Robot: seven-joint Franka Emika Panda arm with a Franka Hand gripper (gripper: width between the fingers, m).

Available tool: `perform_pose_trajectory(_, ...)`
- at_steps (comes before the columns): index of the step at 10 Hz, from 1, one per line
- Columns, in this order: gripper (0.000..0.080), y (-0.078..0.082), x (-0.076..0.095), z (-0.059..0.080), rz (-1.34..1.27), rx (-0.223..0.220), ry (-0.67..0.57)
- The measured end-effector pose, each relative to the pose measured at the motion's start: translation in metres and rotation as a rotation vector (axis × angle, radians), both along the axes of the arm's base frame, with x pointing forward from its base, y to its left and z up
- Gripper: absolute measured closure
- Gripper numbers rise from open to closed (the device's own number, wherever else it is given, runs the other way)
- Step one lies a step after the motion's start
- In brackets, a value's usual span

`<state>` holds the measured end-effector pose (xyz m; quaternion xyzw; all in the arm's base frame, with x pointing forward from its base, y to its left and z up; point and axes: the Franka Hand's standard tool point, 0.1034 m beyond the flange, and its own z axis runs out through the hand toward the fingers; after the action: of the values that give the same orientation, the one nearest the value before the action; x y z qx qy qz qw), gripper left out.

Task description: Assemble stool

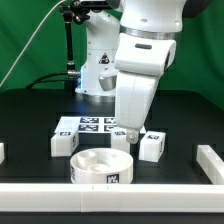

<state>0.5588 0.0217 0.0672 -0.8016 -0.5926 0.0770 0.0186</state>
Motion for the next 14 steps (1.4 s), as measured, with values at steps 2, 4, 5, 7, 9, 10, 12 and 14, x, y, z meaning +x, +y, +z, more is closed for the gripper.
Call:
perform_pose_trajectory(2, 0.0150, -0.003, 0.000, -0.001, 0.000, 0.001, 0.002)
perform_pose_trajectory(4, 0.0150, -0.032, 0.001, -0.002, 0.098, 0.036, 0.006)
perform_pose_trajectory(5, 0.0150, -0.043, 0.003, -0.002, 0.151, 0.049, -0.002)
perform_pose_trajectory(7, 0.0150, -0.046, 0.004, -0.001, 0.180, 0.053, -0.006)
perform_pose_trajectory(9, 0.0150, -0.049, 0.003, -0.003, 0.199, 0.059, -0.005)
perform_pose_trajectory(10, 0.0150, -0.054, -0.002, -0.010, 0.217, 0.071, 0.001)
perform_pose_trajectory(12, 0.0150, -0.062, -0.008, -0.023, 0.237, 0.085, 0.020)
perform_pose_trajectory(14, 0.0150, -0.067, -0.011, -0.033, 0.252, 0.094, 0.031)
